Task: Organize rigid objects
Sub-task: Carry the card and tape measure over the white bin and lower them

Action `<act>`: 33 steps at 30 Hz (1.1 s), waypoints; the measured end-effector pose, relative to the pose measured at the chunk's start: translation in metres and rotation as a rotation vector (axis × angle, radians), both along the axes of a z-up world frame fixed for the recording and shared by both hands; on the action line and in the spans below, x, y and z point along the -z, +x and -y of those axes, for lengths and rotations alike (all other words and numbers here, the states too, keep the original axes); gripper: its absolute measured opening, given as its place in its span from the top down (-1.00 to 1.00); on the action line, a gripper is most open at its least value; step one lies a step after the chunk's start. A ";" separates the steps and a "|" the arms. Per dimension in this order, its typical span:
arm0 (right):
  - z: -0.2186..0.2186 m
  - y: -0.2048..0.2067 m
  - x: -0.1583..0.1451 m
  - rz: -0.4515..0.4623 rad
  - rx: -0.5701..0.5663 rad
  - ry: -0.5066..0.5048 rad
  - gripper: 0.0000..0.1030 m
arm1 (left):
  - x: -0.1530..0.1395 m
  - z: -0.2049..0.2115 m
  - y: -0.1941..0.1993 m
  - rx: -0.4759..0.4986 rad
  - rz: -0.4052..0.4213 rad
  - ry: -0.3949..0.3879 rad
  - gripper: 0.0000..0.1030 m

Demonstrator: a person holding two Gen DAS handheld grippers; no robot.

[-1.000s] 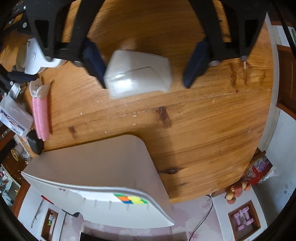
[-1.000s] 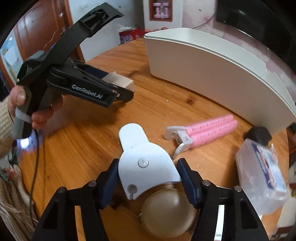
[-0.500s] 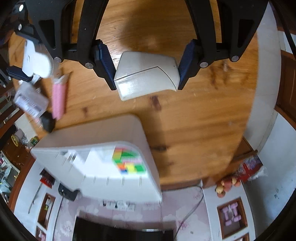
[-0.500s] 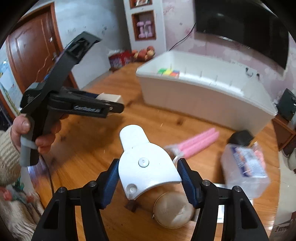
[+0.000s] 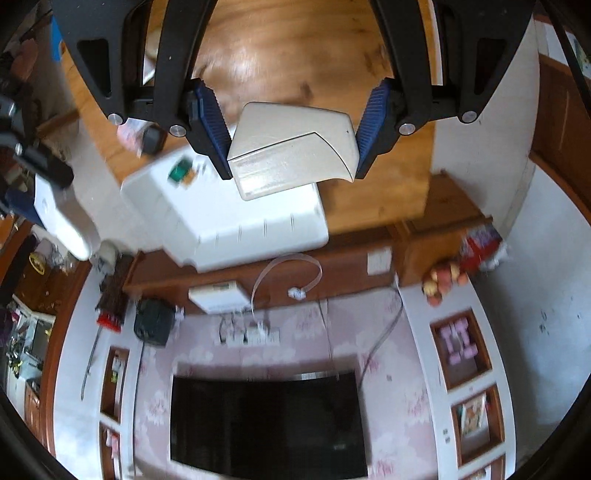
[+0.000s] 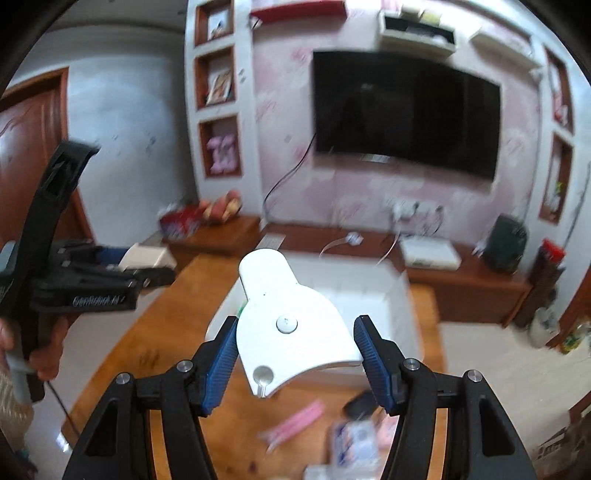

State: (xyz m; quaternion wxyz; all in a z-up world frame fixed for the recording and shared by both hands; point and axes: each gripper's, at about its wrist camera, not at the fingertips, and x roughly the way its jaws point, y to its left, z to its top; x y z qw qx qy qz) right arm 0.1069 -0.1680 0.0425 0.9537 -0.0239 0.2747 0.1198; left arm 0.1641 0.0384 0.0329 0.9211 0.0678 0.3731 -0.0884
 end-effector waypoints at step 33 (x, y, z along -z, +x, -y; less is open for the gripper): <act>0.032 0.219 0.196 -0.579 0.231 -0.048 -0.15 | 0.179 0.079 0.199 -0.114 -0.354 0.111 -0.30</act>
